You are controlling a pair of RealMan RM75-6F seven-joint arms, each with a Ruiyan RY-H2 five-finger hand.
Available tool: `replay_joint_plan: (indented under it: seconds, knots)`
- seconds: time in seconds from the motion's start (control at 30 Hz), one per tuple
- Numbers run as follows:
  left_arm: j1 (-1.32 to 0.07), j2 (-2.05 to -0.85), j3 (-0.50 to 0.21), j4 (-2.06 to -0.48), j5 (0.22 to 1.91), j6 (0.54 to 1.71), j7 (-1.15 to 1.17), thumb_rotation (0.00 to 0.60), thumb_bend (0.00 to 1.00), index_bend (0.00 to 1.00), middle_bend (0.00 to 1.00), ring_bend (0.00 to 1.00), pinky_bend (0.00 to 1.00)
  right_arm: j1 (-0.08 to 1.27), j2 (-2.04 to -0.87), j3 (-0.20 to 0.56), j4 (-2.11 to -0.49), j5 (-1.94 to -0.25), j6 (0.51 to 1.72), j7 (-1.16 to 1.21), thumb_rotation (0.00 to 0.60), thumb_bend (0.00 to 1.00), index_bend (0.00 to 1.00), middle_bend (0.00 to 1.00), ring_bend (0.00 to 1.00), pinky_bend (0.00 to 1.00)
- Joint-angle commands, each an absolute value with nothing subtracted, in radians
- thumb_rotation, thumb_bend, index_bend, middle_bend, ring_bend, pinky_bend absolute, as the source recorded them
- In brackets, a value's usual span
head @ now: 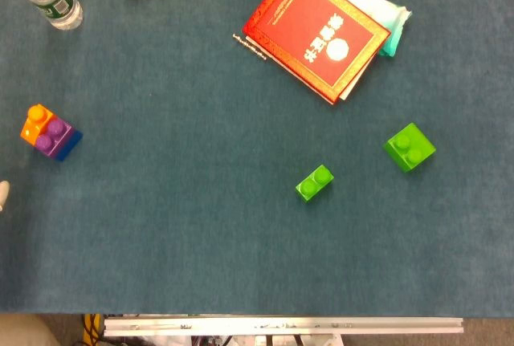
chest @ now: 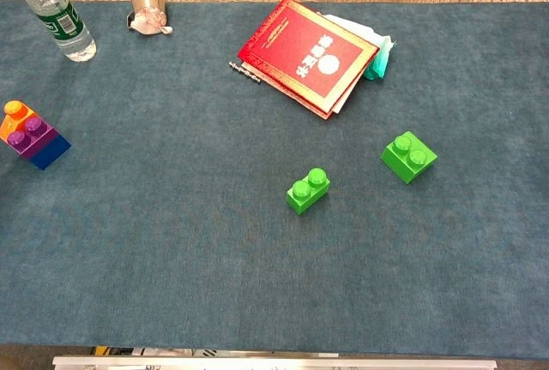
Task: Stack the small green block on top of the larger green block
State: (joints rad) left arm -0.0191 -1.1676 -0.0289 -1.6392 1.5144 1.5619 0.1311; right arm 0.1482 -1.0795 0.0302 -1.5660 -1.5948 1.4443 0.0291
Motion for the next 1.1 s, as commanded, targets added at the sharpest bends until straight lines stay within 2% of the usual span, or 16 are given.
replay_joint_plan:
  seconds: [0.03, 0.83, 1.1]
  knots:
    - [-0.02, -1.169, -0.03, -1.638, 1.517, 1.563, 0.132, 0.6, 0.24, 0.1, 0.06, 0.07, 0.03, 0.148, -1.08, 0.03, -1.566, -1.594, 1.444, 0.028, 0.6, 0.16, 0.25, 0.27, 0.11, 0.18]
    - [-0.009, -1.171, -0.027, -1.627, 1.522, 1.578, 0.116, 0.6, 0.24, 0.1, 0.06, 0.07, 0.03, 0.15, -1.071, 0.021, -1.575, -1.614, 1.446, 0.022, 0.6, 0.16, 0.25, 0.27, 0.11, 0.19]
    - [-0.007, -1.172, -0.025, -1.626, 1.523, 1.578, 0.117, 0.6, 0.24, 0.1, 0.06, 0.07, 0.03, 0.181, -1.065, -0.004, -1.585, -1.628, 1.366, -0.014, 0.6, 0.16, 0.25, 0.27, 0.11, 0.19]
